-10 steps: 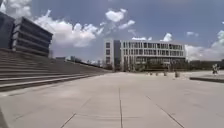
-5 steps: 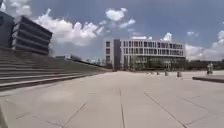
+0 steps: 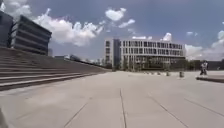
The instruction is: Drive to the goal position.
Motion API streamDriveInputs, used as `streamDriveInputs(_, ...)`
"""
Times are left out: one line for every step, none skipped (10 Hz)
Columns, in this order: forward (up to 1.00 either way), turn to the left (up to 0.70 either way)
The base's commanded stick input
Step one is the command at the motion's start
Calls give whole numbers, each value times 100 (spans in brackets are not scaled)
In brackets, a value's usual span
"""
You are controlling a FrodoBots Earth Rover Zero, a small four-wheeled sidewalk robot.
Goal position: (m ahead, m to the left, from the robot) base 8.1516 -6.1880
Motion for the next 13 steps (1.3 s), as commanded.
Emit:
streamDriveInputs(70, 0)
streamDriveInputs(70, 0)
streamDriveInputs(70, 0)
streamDriveInputs(70, 0)
streamDriveInputs(70, 0)
streamDriveInputs(70, 0)
streamDriveInputs(70, 0)
streamDriveInputs(70, 0)
streamDriveInputs(70, 0)
streamDriveInputs(70, 0)
streamDriveInputs(70, 0)
streamDriveInputs(70, 0)
streamDriveInputs(70, 0)
